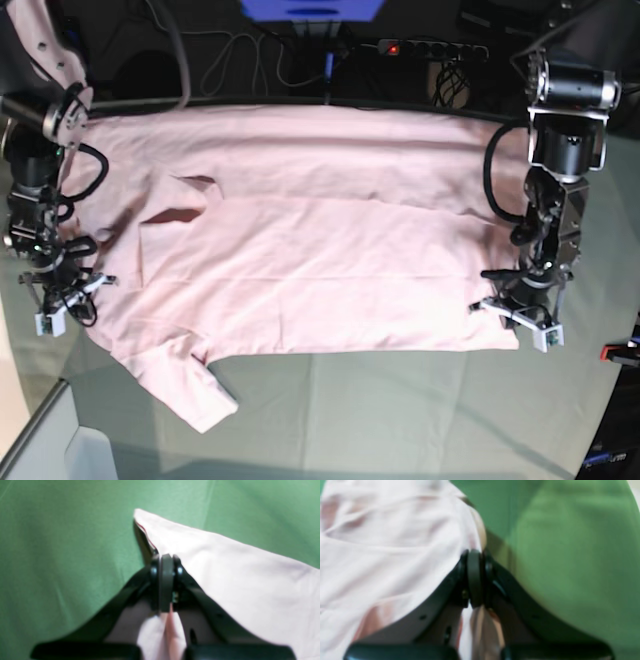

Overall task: Layout the t-shirt on the table in an organized manner, then fold the t-shirt properly
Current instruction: 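Grasp the hem edge with both grippers and fold it toward the collar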

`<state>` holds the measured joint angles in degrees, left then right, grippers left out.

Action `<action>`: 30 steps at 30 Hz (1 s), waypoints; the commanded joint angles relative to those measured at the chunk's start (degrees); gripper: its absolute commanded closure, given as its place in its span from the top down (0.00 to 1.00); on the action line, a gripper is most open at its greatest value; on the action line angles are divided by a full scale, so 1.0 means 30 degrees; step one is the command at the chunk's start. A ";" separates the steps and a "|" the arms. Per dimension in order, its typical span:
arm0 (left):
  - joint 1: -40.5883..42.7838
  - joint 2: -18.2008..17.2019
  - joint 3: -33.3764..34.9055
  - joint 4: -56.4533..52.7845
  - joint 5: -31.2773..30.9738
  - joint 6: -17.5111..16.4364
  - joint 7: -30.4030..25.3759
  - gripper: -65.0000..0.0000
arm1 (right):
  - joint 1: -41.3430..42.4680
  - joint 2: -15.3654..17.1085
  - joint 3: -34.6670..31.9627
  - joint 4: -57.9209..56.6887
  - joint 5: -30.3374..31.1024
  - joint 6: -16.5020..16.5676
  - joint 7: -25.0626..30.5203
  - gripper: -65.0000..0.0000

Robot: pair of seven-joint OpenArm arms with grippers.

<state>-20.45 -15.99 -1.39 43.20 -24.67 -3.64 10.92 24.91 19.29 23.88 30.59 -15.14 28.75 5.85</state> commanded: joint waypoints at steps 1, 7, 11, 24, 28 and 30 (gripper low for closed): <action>-0.0144 -0.0282 -0.0079 0.0735 -0.0086 -0.0062 -0.0430 0.00 | -0.0199 0.0237 0.0143 0.0983 0.0576 0.0335 0.0498 0.00; 0.1116 -0.0224 -0.1955 0.2435 0.0031 -0.0062 -0.0430 0.00 | -0.2192 -0.0144 0.1110 0.3914 0.2042 0.1507 0.0469 0.00; 0.1556 -0.0282 -0.2629 0.2670 -0.0057 -0.0062 -0.0401 0.00 | -0.2544 -0.0173 0.2575 0.3914 0.2042 0.1537 0.0498 0.00; 0.3695 -0.0106 -0.4768 0.7622 -0.0086 -0.0091 0.2383 0.00 | -0.3804 -0.0261 0.5887 0.5203 0.2071 0.3749 0.0615 0.00; 0.4310 0.0187 -0.5266 0.8794 -0.0086 -0.0091 0.3115 0.00 | -0.4683 -0.1257 0.6736 0.8192 0.2071 0.3749 0.0498 0.00; 0.4779 0.0304 -0.5794 0.9322 -0.0086 -0.0150 0.3408 0.00 | -0.5210 -0.1931 0.7293 0.9599 0.2071 0.3749 0.0469 0.00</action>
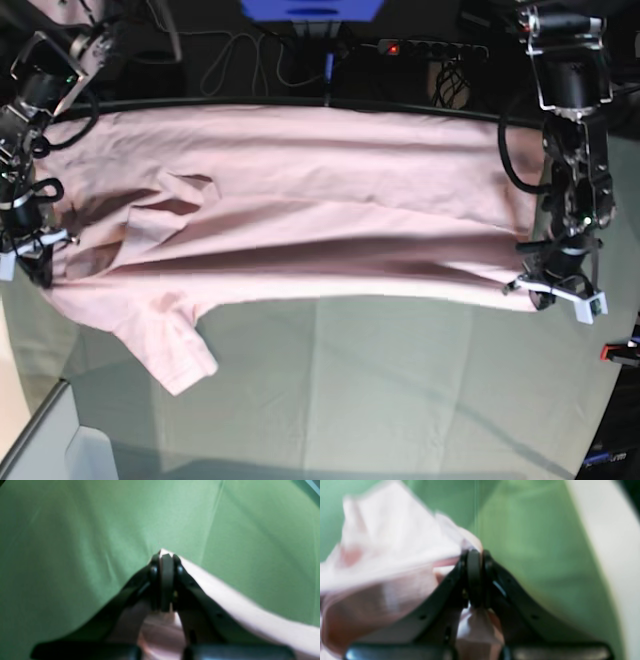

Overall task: Layout the t-shirt on the table in an organized manner, then fold the t-shirt properly
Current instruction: 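Grasp the hem edge with both grippers and fold it toward the collar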

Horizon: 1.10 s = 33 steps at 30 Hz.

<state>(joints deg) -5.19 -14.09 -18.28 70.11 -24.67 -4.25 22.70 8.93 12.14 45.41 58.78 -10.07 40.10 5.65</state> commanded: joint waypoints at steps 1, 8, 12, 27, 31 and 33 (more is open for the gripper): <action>-0.0043 -0.0330 -0.0338 0.0587 -0.0086 0.0025 -0.0372 0.00 | -0.0119 0.0187 0.0351 0.0816 0.0381 -0.0032 0.0534 0.00; 0.1921 -0.0008 -0.1510 0.2111 -0.0115 -0.0004 -0.0284 0.00 | -0.1965 -0.0428 0.0644 0.2163 0.0410 -0.0032 0.0534 0.00; 0.3093 0.0461 -0.2360 0.3225 -0.0115 -0.0033 -0.0255 0.00 | -0.3342 -0.0311 0.0498 0.2251 0.2110 -0.0032 0.0564 0.00; 0.6522 0.1018 -0.2448 0.5393 -0.0115 -0.0063 -0.0401 0.00 | -0.6068 -0.0897 0.0586 0.2925 0.3077 -0.0032 0.0681 0.00; 0.6639 0.1047 -0.2448 0.5393 -0.0115 -0.0063 -0.0401 0.00 | -0.6507 -0.0897 0.0498 0.2925 0.3077 -0.0032 0.0681 0.00; 0.6639 0.1106 -0.2448 0.5364 -0.0115 -0.0063 -0.0401 0.00 | -0.6595 -0.0868 0.0439 0.2925 0.3077 -0.0032 0.0681 0.00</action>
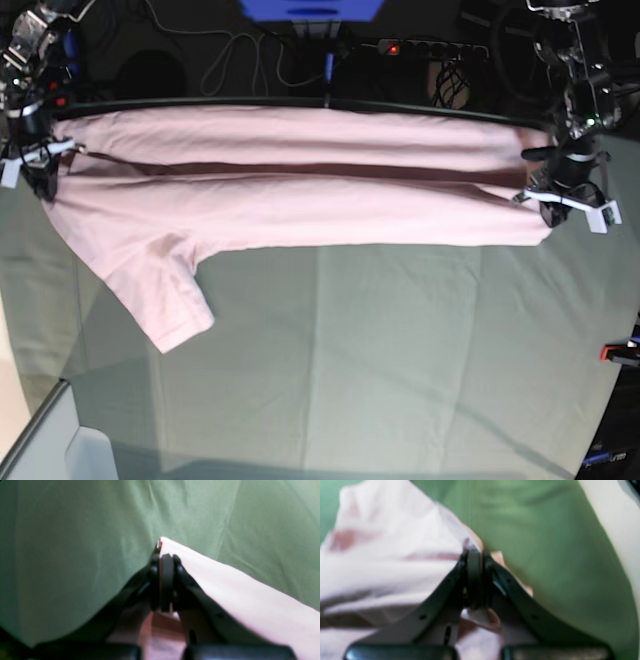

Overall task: Layout the t-shirt on the table in an organized manner, then fold the t-shirt properly
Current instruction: 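Grasp the hem edge with both grippers and fold it toward the collar, then release the hem and regrasp the folded edge with both grippers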

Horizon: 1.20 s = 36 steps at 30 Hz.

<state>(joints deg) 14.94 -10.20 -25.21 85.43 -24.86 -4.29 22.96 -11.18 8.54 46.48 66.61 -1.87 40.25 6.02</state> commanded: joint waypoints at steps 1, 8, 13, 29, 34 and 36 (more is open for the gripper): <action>-0.0071 -0.0191 -0.0138 0.0257 -0.0050 -0.0048 -0.0489 0.00 | 0.0108 0.0334 0.0082 0.0317 0.0345 -0.0083 0.0557 0.00; -0.0071 -0.0162 -0.0021 0.0257 -0.0050 -0.0048 -0.0313 0.00 | -0.0273 0.0364 0.0141 0.0317 0.0345 -0.0083 0.0440 0.00; -0.0071 -0.0132 -0.0109 -0.0007 -0.0079 -0.0048 0.1650 0.10 | -0.0596 0.0393 0.0141 0.0317 0.0345 -0.0083 0.0440 0.11; -0.0101 -0.0132 -0.3713 0.0257 -0.4650 -0.0019 0.3614 0.42 | -0.1299 0.0686 0.0287 0.1313 0.2249 -0.0083 0.0469 0.52; -0.1537 -0.0806 -0.3860 -0.0007 -0.4650 0.0040 0.3614 0.42 | -0.1563 0.0686 0.0141 0.1958 0.2572 -0.0083 0.0440 0.52; -0.2533 -0.0865 -0.3860 -0.0300 -0.4533 0.0098 0.3614 0.42 | -0.1446 0.0686 0.0111 0.1958 0.2572 -0.0083 0.0440 0.52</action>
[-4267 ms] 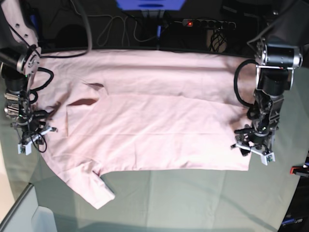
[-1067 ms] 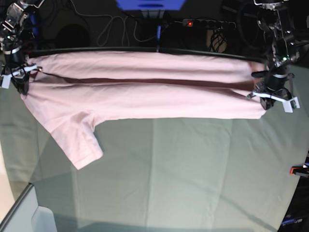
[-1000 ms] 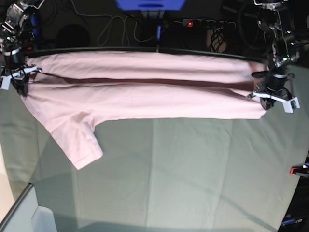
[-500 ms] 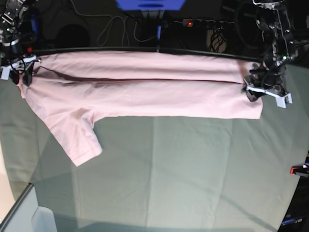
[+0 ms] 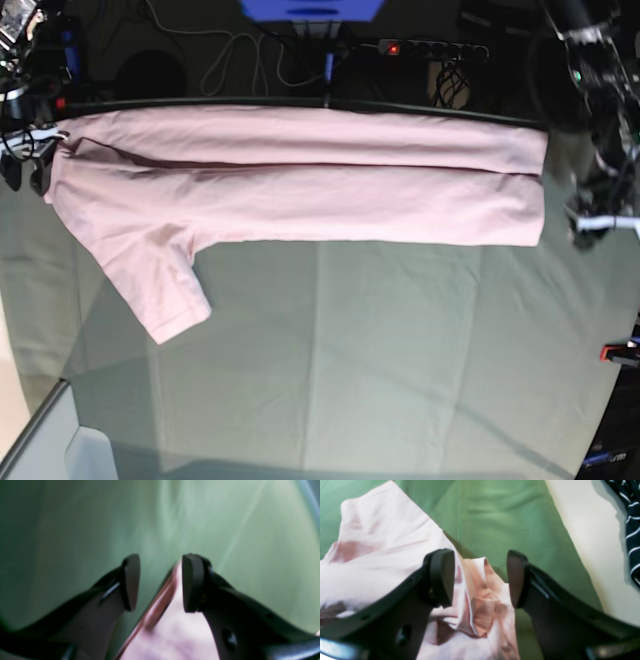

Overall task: Layout the t-shirt on the table in an organized manner, then fold the t-shirt properly
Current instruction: 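Release the hem and regrasp the folded edge with both grippers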

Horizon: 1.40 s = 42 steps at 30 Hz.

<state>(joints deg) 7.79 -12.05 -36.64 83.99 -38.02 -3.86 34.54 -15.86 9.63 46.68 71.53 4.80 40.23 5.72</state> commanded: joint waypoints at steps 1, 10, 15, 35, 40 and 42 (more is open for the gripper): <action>-0.0678 -0.0246 0.0039 -0.0200 0.0117 -0.0047 -0.0248 0.42 | 0.0377 0.0322 0.0017 0.0319 0.0291 -0.0076 0.0542 0.52; -0.4458 -0.0070 0.2735 -0.5534 0.3047 -0.0135 -0.0453 0.42 | 0.0700 0.0293 0.0017 0.0260 0.0291 -0.0076 0.0512 0.52; -0.4751 0.0165 0.2735 -0.6325 0.3164 -0.0135 -0.0482 0.42 | 0.0700 0.0293 0.0017 0.0260 0.0291 -0.0076 0.0512 0.52; -0.3901 0.0575 0.2764 -0.6237 0.3018 -0.0165 -0.0453 0.22 | 0.0700 0.0293 0.0017 0.0260 0.0291 -0.0076 0.0512 0.52; -0.3843 0.0575 0.2735 -0.5621 0.3018 -0.0165 -0.0453 0.00 | 0.0670 0.0293 0.0017 0.0260 0.0291 -0.0076 0.0512 0.52; -0.3579 0.0575 0.2735 -0.5153 0.3018 -0.0135 -0.0453 0.00 | 0.0670 0.0293 0.0017 0.0260 0.0291 -0.0076 0.0512 0.52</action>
<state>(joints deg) -2.39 -9.63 -28.29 67.44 -28.64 -4.10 34.26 -13.87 9.47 46.44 71.37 4.75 39.81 5.56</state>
